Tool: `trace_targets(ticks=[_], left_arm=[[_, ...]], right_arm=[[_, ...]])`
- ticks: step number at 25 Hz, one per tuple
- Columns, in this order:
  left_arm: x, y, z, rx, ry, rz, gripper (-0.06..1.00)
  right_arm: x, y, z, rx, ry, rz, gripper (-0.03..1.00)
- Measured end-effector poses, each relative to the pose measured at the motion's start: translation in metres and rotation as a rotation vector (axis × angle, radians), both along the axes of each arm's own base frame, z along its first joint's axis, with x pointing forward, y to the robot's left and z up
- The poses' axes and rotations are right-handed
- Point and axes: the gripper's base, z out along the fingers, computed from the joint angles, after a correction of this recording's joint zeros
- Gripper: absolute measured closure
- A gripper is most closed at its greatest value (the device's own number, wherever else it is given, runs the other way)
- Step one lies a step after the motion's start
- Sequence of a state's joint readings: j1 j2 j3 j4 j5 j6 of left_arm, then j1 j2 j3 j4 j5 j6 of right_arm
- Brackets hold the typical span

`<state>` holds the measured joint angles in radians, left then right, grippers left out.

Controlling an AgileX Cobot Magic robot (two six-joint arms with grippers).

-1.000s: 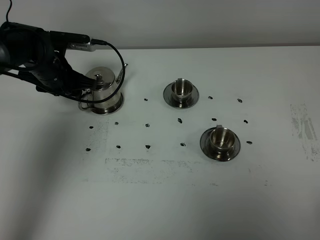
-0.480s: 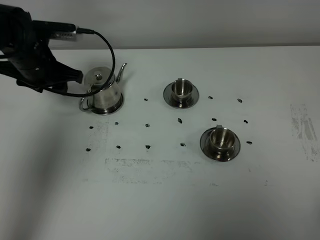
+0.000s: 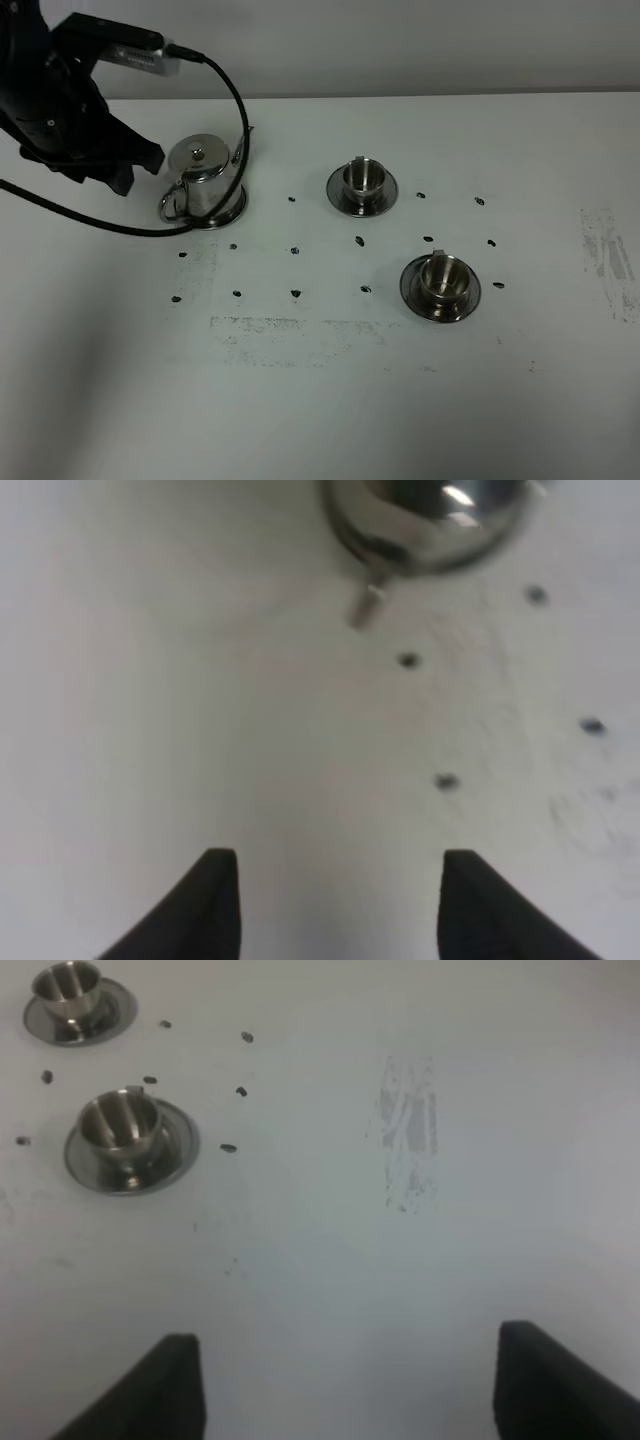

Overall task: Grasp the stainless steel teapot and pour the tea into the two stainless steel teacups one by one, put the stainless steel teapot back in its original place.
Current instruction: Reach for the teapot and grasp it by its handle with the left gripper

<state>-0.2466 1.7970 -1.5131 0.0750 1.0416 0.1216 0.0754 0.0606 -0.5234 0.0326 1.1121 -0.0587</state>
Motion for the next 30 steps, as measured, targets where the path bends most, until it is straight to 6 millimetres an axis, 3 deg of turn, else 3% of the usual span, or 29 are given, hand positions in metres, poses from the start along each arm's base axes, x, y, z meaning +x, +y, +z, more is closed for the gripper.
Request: trace_targets(ticks=[6,17,26,30], left_arm=[[-0.007,-0.019,0.0,-0.003,0.017,-0.042,0.52],[-0.006,-0.008,-0.002,0.139,0.043,-0.12,0.52],[0.023,-0.014,-0.044,0.177,0.07,-0.15,0.52],[0.042,-0.019,-0.053,0.158,0.075,-0.147,0.52]], right_arm=[[0.0,0.0,0.0,0.0,0.0,0.0,0.38],[0.0,0.0,0.0,0.0,0.0,0.0,0.38],[0.0,0.0,0.0,0.0,0.0,0.0,0.38],[0.0,0.0,0.0,0.0,0.0,0.0,0.38]])
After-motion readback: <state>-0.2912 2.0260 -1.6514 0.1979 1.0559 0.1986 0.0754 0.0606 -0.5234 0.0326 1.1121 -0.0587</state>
